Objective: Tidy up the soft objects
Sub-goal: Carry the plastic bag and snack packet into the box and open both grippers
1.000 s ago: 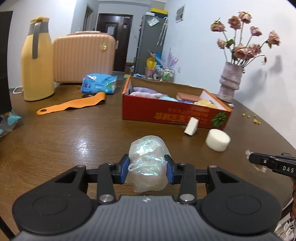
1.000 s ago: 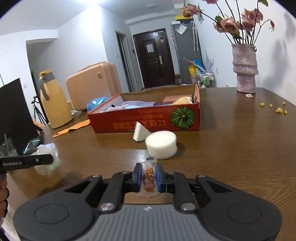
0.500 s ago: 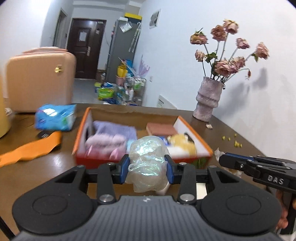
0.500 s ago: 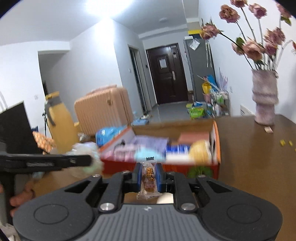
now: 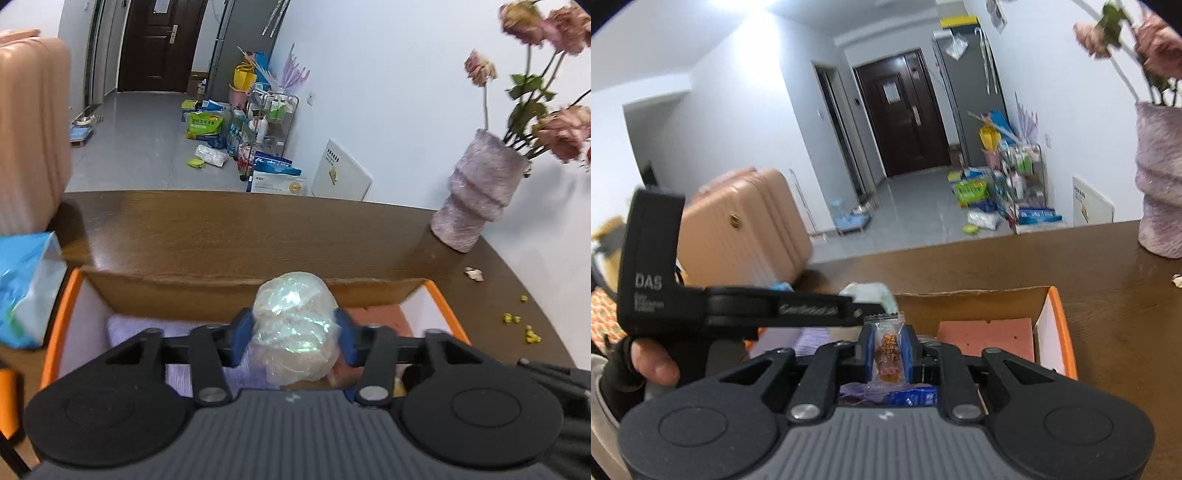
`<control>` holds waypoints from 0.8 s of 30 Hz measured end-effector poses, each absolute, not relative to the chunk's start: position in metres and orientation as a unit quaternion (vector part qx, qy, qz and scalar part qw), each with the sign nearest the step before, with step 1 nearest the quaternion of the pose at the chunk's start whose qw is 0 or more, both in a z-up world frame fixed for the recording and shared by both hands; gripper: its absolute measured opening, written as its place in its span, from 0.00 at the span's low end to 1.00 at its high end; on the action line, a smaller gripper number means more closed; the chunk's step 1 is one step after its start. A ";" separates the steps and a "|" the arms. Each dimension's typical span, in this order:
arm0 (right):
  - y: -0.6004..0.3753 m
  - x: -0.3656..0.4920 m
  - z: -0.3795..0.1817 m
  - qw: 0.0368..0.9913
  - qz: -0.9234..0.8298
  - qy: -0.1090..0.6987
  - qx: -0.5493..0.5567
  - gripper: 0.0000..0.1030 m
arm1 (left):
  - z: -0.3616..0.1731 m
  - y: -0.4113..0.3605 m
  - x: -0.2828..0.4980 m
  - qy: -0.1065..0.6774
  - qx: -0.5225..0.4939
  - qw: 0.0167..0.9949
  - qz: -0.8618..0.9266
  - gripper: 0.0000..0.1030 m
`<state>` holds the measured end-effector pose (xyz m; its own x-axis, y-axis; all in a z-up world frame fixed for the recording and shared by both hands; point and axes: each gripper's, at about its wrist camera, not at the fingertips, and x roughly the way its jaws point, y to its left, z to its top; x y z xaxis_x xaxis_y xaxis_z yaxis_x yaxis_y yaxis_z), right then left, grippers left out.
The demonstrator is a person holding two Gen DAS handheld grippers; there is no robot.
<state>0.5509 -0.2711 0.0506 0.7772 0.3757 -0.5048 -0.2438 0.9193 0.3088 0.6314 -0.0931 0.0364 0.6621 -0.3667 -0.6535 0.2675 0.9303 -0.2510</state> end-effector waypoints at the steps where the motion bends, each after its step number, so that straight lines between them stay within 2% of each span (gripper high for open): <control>1: -0.268 0.559 0.046 0.934 0.164 0.297 0.109 0.14 | 0.035 -0.093 0.635 0.371 -0.067 0.910 -0.174 0.59; 3: -0.260 0.574 0.037 0.931 0.161 0.311 0.105 0.14 | 0.031 -0.090 0.643 0.370 -0.074 0.910 -0.171 0.69; 9: -0.242 0.605 0.014 0.921 0.160 0.340 0.105 0.18 | 0.030 -0.068 0.645 0.362 -0.077 0.915 -0.162 0.76; 11: -0.237 0.609 0.011 0.920 0.157 0.343 0.109 0.28 | 0.034 -0.057 0.642 0.355 -0.082 0.919 -0.154 0.76; 12: -0.236 0.610 0.010 0.918 0.160 0.345 0.113 0.42 | 0.037 -0.054 0.639 0.353 -0.085 0.919 -0.151 0.76; 13: -0.236 0.610 0.011 0.916 0.164 0.346 0.122 0.49 | 0.039 -0.048 0.637 0.351 -0.089 0.920 -0.147 0.76; 19: -0.241 0.593 0.031 0.923 0.164 0.326 0.123 0.49 | 0.057 -0.027 0.616 0.340 -0.082 0.928 -0.130 0.77; 24: -0.259 0.560 0.060 0.936 0.146 0.302 0.101 0.49 | 0.077 -0.013 0.573 0.324 -0.054 0.937 -0.121 0.82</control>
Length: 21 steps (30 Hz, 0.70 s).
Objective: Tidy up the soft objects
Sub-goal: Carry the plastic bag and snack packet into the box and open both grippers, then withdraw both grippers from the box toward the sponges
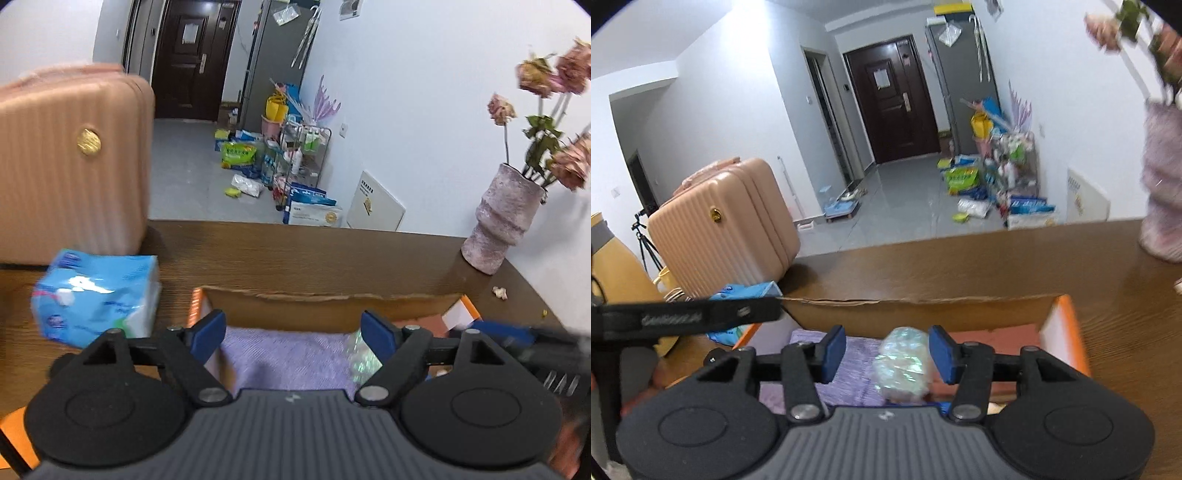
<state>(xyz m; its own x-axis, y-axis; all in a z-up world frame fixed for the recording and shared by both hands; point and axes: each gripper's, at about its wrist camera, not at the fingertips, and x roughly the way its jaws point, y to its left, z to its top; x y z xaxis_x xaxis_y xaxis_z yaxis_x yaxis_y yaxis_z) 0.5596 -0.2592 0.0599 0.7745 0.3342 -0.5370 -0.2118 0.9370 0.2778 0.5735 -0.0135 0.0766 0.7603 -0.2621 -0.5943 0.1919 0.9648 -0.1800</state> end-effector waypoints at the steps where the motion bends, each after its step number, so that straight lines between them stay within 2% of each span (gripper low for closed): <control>1: -0.264 0.550 0.066 0.940 0.138 0.298 0.095 0.49 | 0.081 -0.011 0.561 0.319 -0.045 0.940 -0.115 0.83; 4: -0.281 0.520 0.083 0.946 0.121 0.288 0.084 0.50 | 0.092 -0.005 0.521 0.307 -0.025 0.946 -0.102 0.83; 12: -0.279 0.394 0.101 0.966 0.131 0.221 -0.018 0.58 | 0.090 0.002 0.371 0.242 0.007 0.966 -0.090 0.92; 21: -0.269 0.258 0.066 0.968 0.161 0.191 -0.038 0.62 | 0.051 0.003 0.226 0.235 -0.012 0.970 -0.056 0.93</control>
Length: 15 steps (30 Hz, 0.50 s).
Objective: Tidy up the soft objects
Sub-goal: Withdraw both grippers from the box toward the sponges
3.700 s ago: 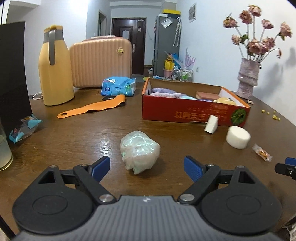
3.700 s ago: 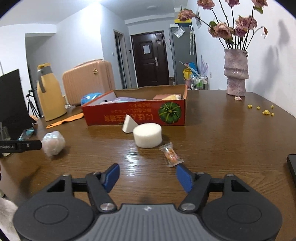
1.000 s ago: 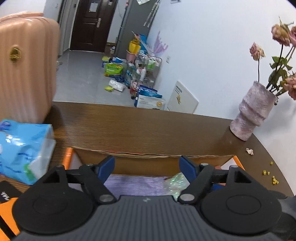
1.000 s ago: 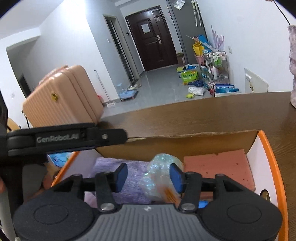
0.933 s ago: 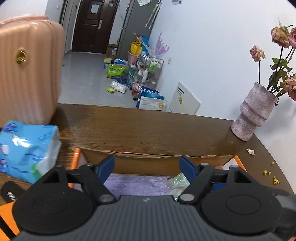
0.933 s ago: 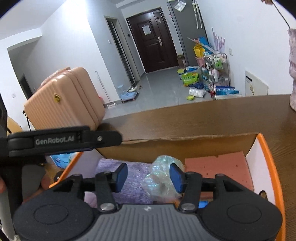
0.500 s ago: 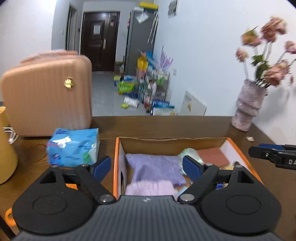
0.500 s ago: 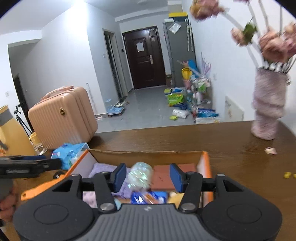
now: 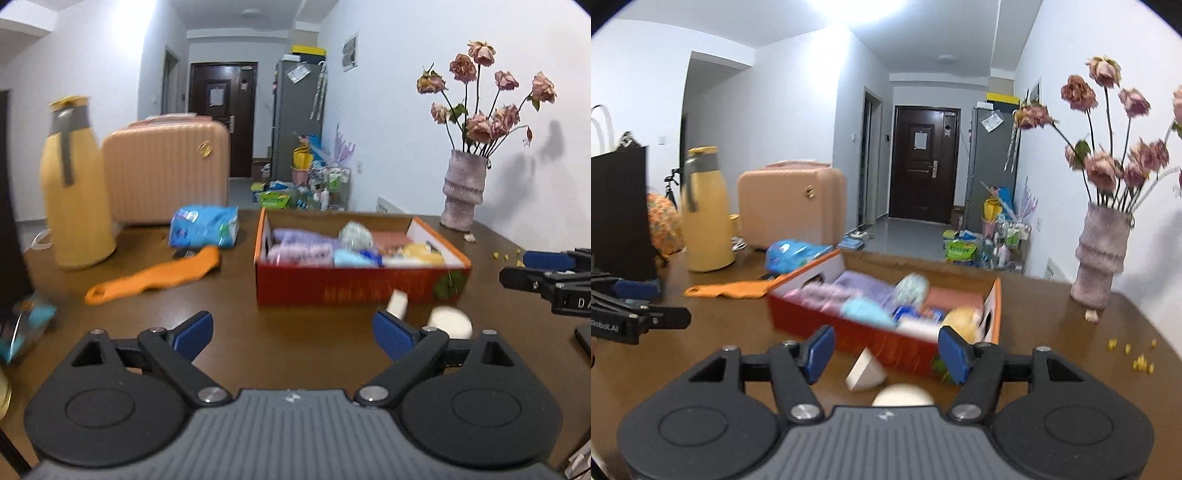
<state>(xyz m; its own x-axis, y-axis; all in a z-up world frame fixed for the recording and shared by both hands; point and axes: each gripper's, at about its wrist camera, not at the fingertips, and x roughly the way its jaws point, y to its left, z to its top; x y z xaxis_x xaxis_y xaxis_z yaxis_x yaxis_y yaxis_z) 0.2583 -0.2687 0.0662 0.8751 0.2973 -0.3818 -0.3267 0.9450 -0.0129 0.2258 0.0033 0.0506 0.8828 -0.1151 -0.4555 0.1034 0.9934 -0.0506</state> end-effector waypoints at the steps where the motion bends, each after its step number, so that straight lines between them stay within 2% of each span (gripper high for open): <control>1: -0.268 0.247 0.061 0.967 0.161 0.193 -0.036 0.62 | 0.045 0.002 0.214 0.240 -0.011 0.969 -0.053 0.93; 7: -0.272 0.196 0.026 0.964 0.150 0.219 0.007 0.62 | 0.021 -0.009 0.174 0.270 -0.002 0.961 -0.062 0.93; 15: -0.270 0.175 0.002 0.962 0.136 0.238 0.011 0.62 | 0.017 -0.015 0.173 0.272 0.005 0.960 -0.065 0.93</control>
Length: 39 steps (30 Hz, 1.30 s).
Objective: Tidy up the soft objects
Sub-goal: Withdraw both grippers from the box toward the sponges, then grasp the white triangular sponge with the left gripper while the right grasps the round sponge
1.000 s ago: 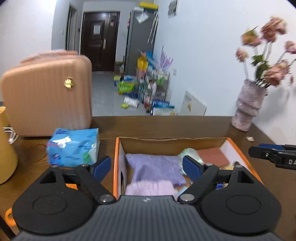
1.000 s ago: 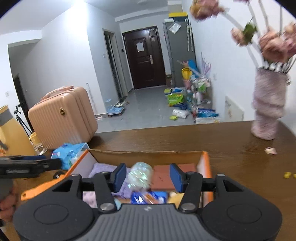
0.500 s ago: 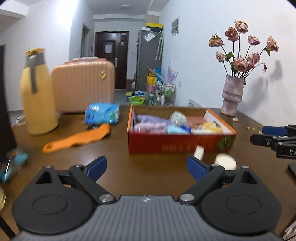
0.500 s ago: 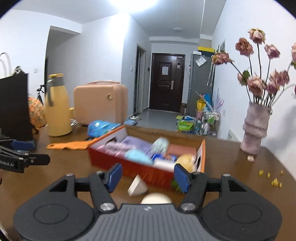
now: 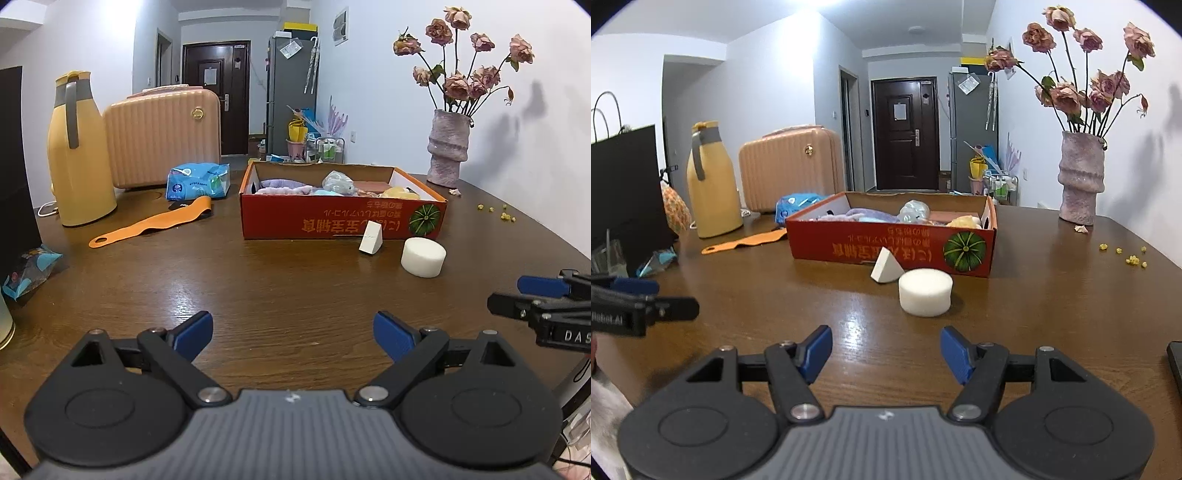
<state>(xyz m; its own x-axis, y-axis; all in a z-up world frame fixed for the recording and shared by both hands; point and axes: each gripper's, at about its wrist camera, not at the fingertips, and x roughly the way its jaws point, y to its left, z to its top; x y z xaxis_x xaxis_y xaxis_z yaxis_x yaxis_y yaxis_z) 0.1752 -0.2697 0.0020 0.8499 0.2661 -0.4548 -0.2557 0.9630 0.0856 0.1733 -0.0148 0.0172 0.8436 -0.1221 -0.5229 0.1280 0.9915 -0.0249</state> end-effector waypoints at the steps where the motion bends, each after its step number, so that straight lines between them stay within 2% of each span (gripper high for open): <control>1: -0.270 0.176 0.001 0.961 0.136 0.239 0.013 0.62 | 0.016 -0.016 0.175 0.275 0.006 0.959 -0.066 0.93; 8: -0.277 0.203 -0.009 0.959 0.124 0.254 0.023 0.62 | 0.009 -0.031 0.209 0.280 0.019 0.957 -0.081 0.90; 10: -0.278 0.218 -0.011 0.958 0.124 0.258 0.022 0.62 | 0.008 -0.039 0.226 0.278 0.025 0.956 -0.093 0.86; 12: -0.278 0.233 -0.012 0.958 0.120 0.260 0.017 0.62 | 0.007 -0.049 0.247 0.283 0.028 0.953 -0.108 0.77; 20: -0.278 0.299 -0.018 0.956 0.117 0.270 0.006 0.61 | -0.004 -0.092 0.341 0.306 0.036 0.936 -0.167 0.59; 23: -0.275 0.317 -0.022 0.954 0.118 0.275 -0.004 0.61 | -0.009 -0.106 0.369 0.306 0.039 0.932 -0.190 0.54; 26: -0.272 0.329 -0.027 0.952 0.121 0.281 -0.009 0.60 | -0.015 -0.117 0.387 0.302 0.043 0.929 -0.209 0.53; 28: -0.271 0.335 -0.029 0.951 0.123 0.283 -0.007 0.59 | -0.021 -0.123 0.397 0.305 0.046 0.927 -0.212 0.46; 29: -0.271 0.338 -0.031 0.951 0.123 0.284 -0.007 0.58 | -0.024 -0.124 0.402 0.308 0.046 0.927 -0.211 0.33; 30: -0.270 0.340 -0.032 0.950 0.124 0.286 -0.007 0.55 | -0.026 -0.124 0.406 0.312 0.044 0.926 -0.207 0.26; 32: -0.267 0.344 -0.034 0.949 0.129 0.288 -0.012 0.54 | -0.030 -0.121 0.410 0.311 0.030 0.927 -0.208 0.20; 39: -0.264 0.337 -0.032 0.949 0.134 0.284 -0.010 0.49 | -0.016 -0.103 0.379 0.287 0.013 0.938 -0.192 0.18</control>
<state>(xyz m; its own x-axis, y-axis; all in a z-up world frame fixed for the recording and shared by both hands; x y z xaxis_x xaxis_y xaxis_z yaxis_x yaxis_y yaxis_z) 0.3372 -0.2640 -0.0318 0.8027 0.2482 -0.5423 -0.2594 0.9641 0.0573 0.3793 -0.1033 -0.0164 0.7618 -0.3520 -0.5438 0.3673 0.9262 -0.0850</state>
